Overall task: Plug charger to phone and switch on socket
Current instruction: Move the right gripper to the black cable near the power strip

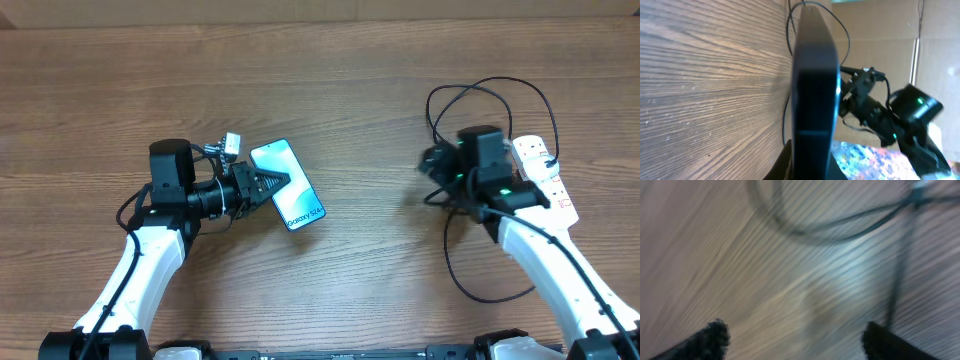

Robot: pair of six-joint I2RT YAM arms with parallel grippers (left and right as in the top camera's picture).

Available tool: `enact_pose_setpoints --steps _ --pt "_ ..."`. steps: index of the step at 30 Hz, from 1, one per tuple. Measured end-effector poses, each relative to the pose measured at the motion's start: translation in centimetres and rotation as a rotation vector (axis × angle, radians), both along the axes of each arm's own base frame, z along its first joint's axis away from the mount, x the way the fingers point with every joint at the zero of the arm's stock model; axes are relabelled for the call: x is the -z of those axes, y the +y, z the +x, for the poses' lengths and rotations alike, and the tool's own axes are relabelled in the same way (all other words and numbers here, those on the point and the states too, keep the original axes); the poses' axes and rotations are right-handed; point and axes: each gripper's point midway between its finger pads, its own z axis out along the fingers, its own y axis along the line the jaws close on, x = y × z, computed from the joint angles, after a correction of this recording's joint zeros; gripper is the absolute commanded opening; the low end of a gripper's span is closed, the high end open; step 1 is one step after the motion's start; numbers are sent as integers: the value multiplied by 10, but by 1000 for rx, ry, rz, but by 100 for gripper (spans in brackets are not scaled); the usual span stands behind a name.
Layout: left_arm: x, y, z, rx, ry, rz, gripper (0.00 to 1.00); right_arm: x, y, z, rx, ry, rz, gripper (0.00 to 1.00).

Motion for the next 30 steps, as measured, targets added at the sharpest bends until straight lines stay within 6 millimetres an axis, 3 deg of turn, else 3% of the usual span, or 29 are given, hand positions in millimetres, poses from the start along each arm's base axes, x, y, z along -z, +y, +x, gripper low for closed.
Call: enact_pose_setpoints --steps 3,7,13,19,25,30 --pt "-1 -1 0 9 -13 -3 4 13 -25 2 68 34 -63 76" --pt "-2 -1 -1 14 -14 -7 4 41 -39 -1 103 119 -131 75" --pt "-3 -2 -2 19 -15 -13 4 69 -61 -7 152 201 -257 62" --pt "-3 -2 -2 21 -16 -14 4 82 -63 -10 150 240 -277 43" --pt "-4 -2 -2 22 -15 -15 4 99 -58 -15 137 288 -250 31" --pt "-3 -2 -3 23 -9 -16 4 100 -53 -10 124 291 -229 4"
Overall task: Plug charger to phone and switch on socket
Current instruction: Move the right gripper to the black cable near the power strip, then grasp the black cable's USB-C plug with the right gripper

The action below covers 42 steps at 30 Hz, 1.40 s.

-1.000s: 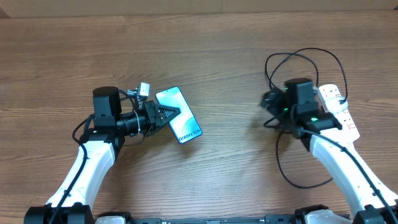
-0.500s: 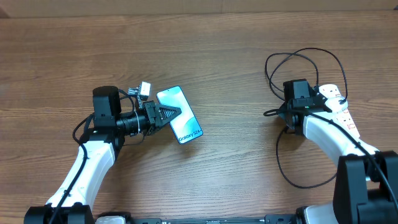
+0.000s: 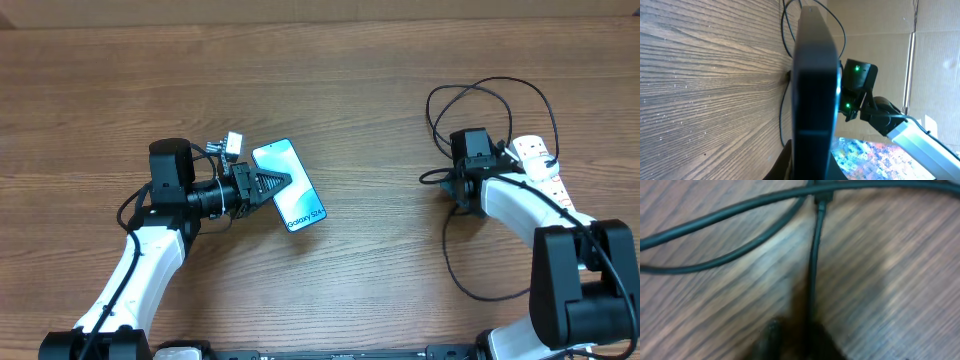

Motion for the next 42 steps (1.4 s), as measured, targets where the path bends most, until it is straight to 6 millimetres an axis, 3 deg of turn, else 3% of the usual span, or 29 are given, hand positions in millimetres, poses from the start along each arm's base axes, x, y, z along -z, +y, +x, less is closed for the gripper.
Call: enact_pose_setpoints --steps 7,15,18,20,22,25,27,31,36,40,42 --pt "-1 0 -1 4 1 -4 4 1 29 -3 -107 53 158 4" --pt "-1 -1 -1 4 1 -5 4 3 54 -49 -155 250 305 4" --pt "-1 -1 -1 4 1 -5 4 2 58 -55 -161 273 324 20" --pt "-1 -1 -1 4 1 -5 4 2 61 -54 -174 268 332 43" --pt "-1 -1 -1 4 1 -5 4 1 67 -47 -193 239 349 51" --pt "-1 -1 -1 4 1 -5 4 -1 72 -42 -208 213 356 71" --pt "-1 -1 -1 5 1 -5 4 -3 71 -38 -214 201 335 79" --pt "-1 -1 -1 5 1 -5 4 -2 49 -31 -180 191 208 88" --pt "-1 -1 -1 7 1 -7 4 -1 25 -21 -138 157 73 89" --pt "-1 -1 -1 7 1 -7 4 -2 19 -9 -122 111 40 75" --pt "-1 -1 -1 7 1 -7 4 -2 17 -3 -110 85 32 74"
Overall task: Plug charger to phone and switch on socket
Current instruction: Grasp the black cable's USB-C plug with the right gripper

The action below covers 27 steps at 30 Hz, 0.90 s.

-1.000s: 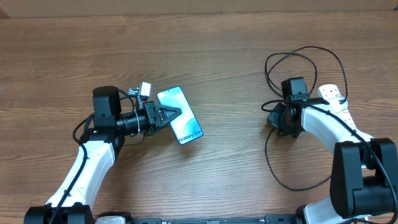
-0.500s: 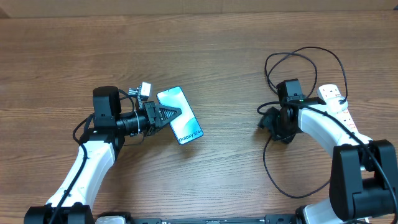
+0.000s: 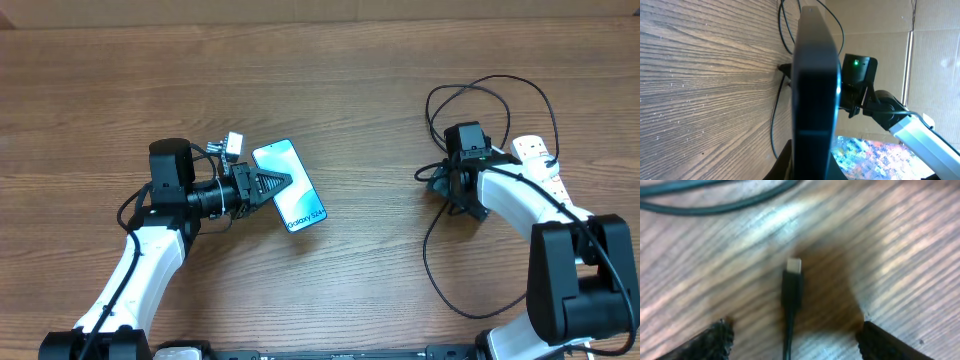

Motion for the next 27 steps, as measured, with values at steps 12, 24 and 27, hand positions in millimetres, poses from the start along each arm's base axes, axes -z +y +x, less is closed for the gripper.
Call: enact_pose_setpoints --steps 12,24,27 --pt "0 0 0 2 0 -2 4 1 -3 11 8 -39 -19 40" --pt "0 0 -1 3 4 -3 4 1 12 26 -89 -79 55 4" --pt "0 0 -1 3 4 -3 4 1 25 30 -164 -88 117 4"
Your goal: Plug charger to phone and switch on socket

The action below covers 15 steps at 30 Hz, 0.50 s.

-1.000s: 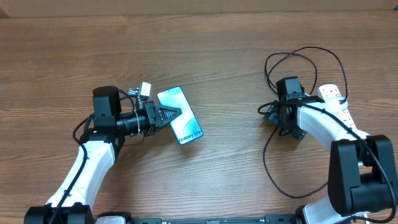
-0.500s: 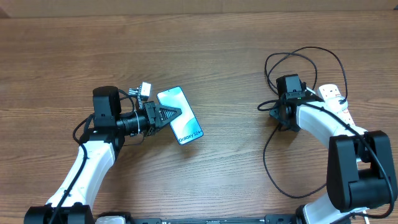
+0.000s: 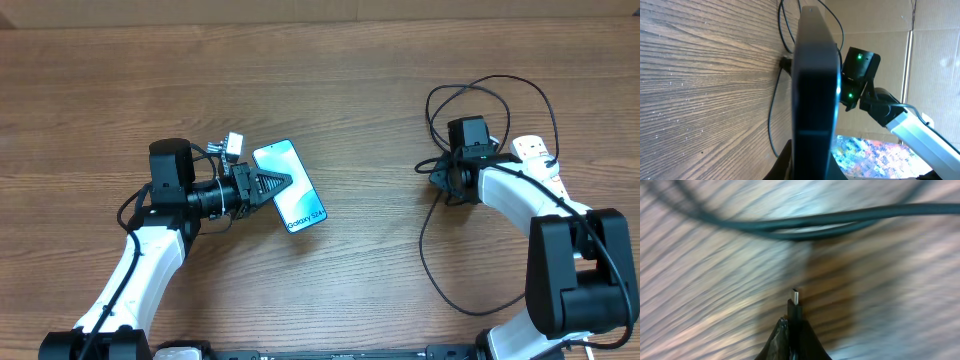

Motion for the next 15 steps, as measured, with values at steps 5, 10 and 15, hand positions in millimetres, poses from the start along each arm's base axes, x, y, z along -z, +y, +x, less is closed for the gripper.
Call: enact_pose_setpoints --steps 5,10,15 --pt "0 0 0 0 -1 0 4 -6 43 -7 -210 50 190 4" --pt "-8 -1 5 10 -72 -7 4 -55 103 -21 -533 37 495 4" --pt "-44 -7 12 87 -322 -54 4 -120 139 -61 -812 -49 727 4"
